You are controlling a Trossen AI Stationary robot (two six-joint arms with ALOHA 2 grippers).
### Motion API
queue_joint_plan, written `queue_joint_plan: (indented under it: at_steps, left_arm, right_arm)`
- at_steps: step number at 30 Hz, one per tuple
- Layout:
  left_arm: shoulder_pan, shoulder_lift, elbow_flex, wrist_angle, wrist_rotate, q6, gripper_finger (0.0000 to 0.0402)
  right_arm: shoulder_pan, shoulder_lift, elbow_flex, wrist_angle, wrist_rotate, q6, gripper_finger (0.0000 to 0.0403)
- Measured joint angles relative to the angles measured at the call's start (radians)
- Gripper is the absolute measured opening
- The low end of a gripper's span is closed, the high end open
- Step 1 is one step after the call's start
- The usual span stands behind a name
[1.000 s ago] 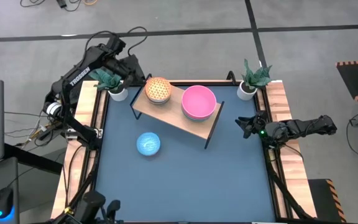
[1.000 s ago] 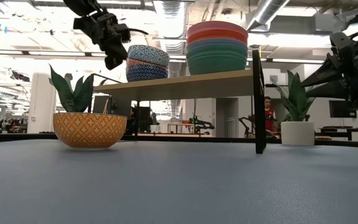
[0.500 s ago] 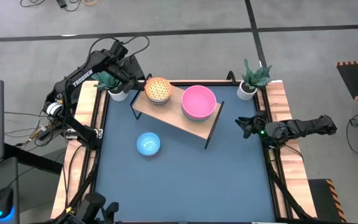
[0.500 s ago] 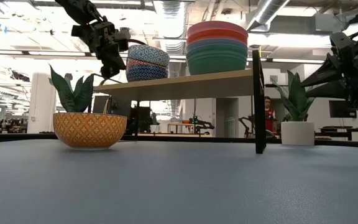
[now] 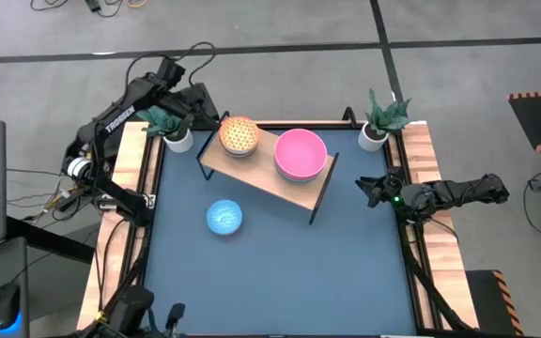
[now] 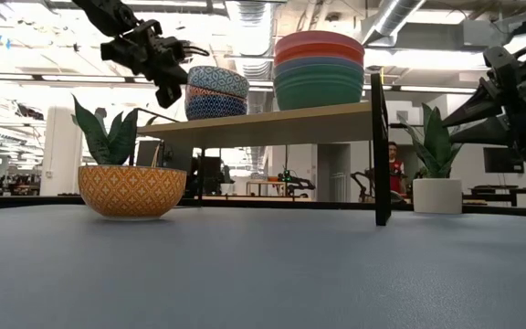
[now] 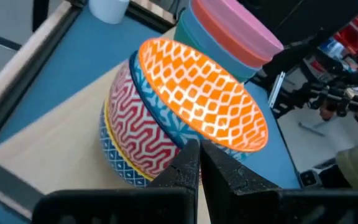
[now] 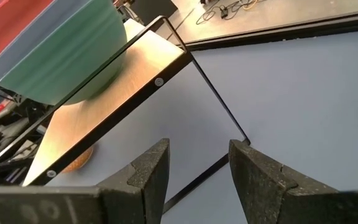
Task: Place and stack bowls onto a shelf
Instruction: Stack the printed orange bowl onto the printed blue bowl on the shelf
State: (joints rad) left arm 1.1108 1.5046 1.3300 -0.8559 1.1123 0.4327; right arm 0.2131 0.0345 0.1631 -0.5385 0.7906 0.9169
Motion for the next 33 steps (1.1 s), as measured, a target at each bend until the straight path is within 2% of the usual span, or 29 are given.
queue_joint_plan:
  at_steps: [7,19,28,33]
  left_arm:
    - [0.0,0.003,-0.076,0.045,-0.012,0.0,0.0]
    - [0.013,0.001,-0.083,0.06,-0.029,-0.027,0.0]
    - [0.009,0.002,-0.083,0.335,0.016,-0.193,0.0]
    - [-0.016,0.029,-0.083,0.418,0.034,-0.241,0.0]
  right_arm:
    - [0.0,0.0,0.0,0.0,0.002,0.011,0.0191]
    - [0.0,0.0,0.0,0.0,0.005,0.01,0.0191]
    - [0.0,0.0,0.0,0.0,0.005,0.01,0.0191]
    - [0.0,0.0,0.0,0.0,0.005,0.01,0.0191]
